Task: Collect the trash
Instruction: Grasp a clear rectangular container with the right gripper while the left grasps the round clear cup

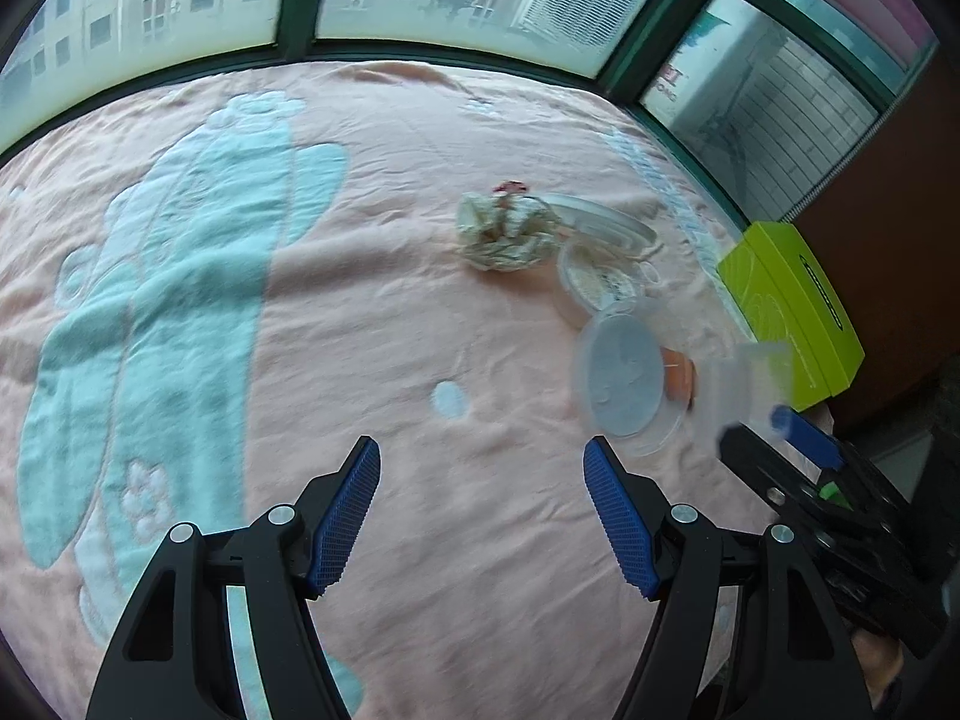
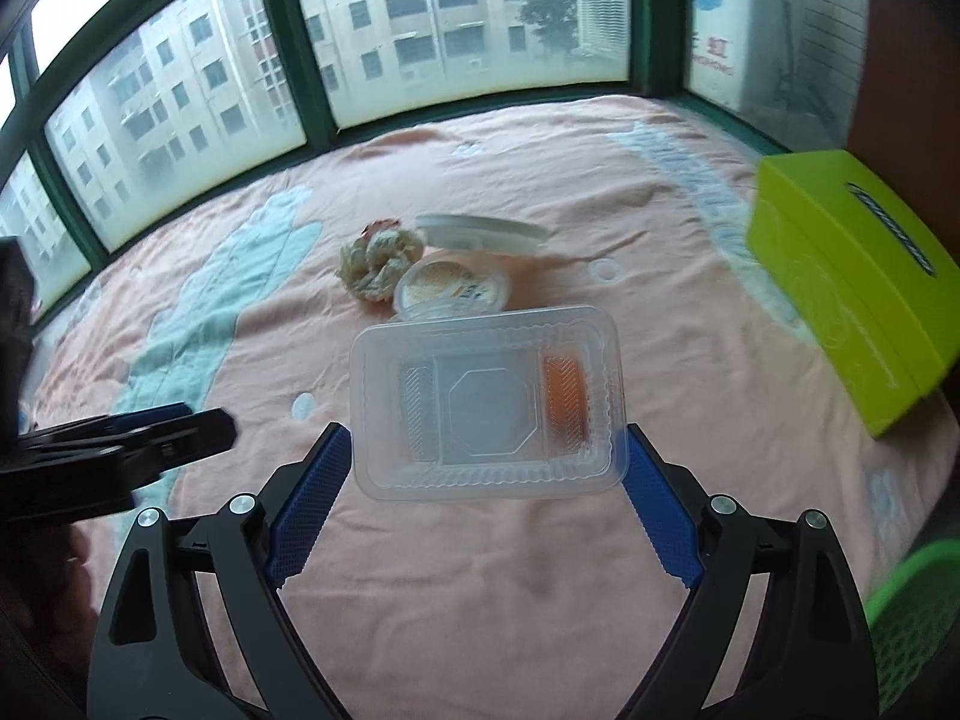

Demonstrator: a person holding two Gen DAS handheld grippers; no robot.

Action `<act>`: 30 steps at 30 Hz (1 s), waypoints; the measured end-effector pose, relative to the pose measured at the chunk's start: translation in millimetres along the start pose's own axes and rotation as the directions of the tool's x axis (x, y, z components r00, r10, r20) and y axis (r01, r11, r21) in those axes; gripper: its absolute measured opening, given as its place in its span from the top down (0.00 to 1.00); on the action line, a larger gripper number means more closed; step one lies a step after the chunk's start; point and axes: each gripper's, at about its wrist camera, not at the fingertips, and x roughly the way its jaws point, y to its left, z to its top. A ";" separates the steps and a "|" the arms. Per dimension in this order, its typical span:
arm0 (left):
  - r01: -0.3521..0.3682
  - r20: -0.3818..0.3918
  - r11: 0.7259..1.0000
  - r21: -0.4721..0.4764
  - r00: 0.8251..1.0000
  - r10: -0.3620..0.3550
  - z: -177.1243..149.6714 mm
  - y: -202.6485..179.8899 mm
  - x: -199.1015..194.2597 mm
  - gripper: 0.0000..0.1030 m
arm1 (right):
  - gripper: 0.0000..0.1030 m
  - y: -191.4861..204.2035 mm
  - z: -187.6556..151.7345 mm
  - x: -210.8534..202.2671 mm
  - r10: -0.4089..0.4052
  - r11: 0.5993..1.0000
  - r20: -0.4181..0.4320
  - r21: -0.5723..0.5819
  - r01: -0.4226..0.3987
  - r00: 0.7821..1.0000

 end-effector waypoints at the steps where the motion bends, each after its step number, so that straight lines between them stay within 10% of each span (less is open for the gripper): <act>1: 0.006 0.000 1.000 0.010 1.000 -0.006 1.9 -4.2 3.0 0.34 | 0.15 -3.8 -2.3 -6.5 -0.002 1.000 0.007 0.015 0.002 1.000; 20: 0.098 -0.097 0.992 0.083 0.991 -0.089 37.2 -52.0 83.8 0.81 | 0.15 -53.6 -55.2 -83.6 -0.075 0.983 0.052 0.172 0.065 0.996; 30: 0.089 -0.066 0.993 0.075 0.994 -0.084 29.2 -55.8 60.3 0.90 | 0.15 -72.9 -84.6 -112.1 -0.140 0.966 0.049 0.225 0.126 0.989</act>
